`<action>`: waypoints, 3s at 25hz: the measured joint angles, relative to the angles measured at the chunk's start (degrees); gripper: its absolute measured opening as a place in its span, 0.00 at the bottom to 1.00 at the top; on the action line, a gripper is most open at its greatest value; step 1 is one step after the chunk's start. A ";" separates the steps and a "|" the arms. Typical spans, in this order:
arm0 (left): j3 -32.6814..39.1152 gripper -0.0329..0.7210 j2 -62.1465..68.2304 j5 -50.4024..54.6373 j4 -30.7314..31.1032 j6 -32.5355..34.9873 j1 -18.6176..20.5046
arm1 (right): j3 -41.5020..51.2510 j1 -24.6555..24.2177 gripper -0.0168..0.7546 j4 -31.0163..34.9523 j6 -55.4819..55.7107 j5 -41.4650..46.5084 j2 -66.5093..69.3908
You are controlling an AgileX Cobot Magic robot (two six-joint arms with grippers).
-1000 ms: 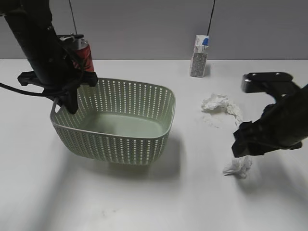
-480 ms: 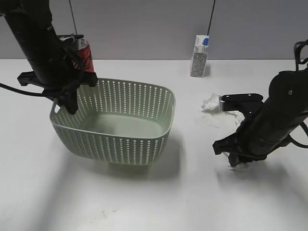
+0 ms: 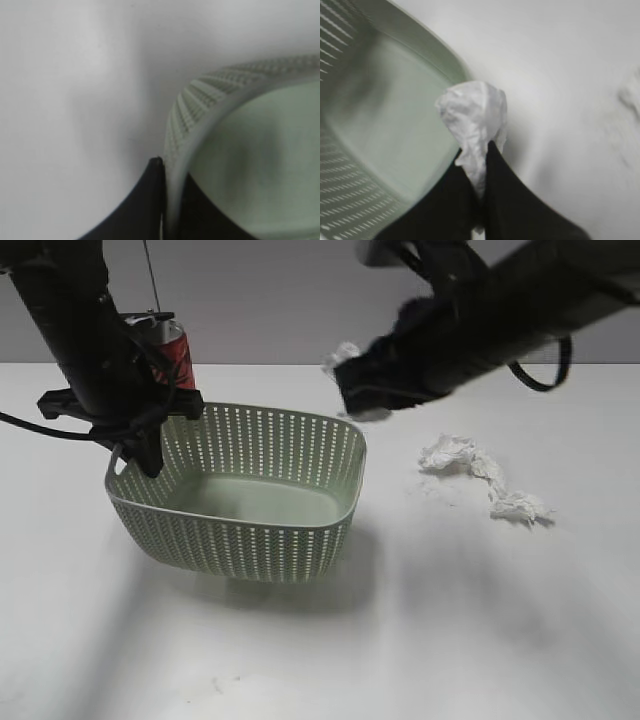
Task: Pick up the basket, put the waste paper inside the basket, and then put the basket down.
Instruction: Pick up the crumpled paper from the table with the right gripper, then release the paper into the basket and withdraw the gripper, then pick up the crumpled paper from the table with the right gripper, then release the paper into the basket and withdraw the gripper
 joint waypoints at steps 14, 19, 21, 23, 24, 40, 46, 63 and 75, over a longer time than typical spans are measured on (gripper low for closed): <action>0.00 0.04 0.00 0.11 0.00 0.00 0.00 | -15.87 10.16 0.80 -3.78 -4.08 6.37 13.62; 0.00 0.04 0.00 0.36 0.09 0.00 0.00 | -17.41 8.08 0.82 -11.77 1.55 9.81 10.40; 0.00 0.04 0.00 0.36 0.12 0.00 0.00 | -17.79 5.74 0.79 -17.40 5.21 10.26 7.95; 0.00 0.04 0.00 0.43 0.12 0.00 0.00 | -17.92 2.26 0.78 -22.61 9.21 11.03 6.72; 0.00 0.04 0.00 0.43 0.12 0.00 0.00 | -17.92 -0.10 0.78 -24.50 10.77 11.52 6.66; 0.00 0.04 0.00 1.00 0.22 0.00 0.00 | -5.72 -17.71 0.77 -28.41 13.68 7.09 20.23; 0.00 0.04 0.00 1.12 0.22 0.00 0.00 | -5.67 -17.52 0.77 -28.59 13.68 2.17 22.55; 0.00 0.04 0.00 1.12 0.34 0.00 0.00 | -5.41 -16.57 0.04 -23.37 10.61 9.80 18.70; 0.00 0.04 0.00 1.12 0.34 0.00 0.00 | -6.33 7.01 0.04 -0.51 -7.45 -5.78 6.85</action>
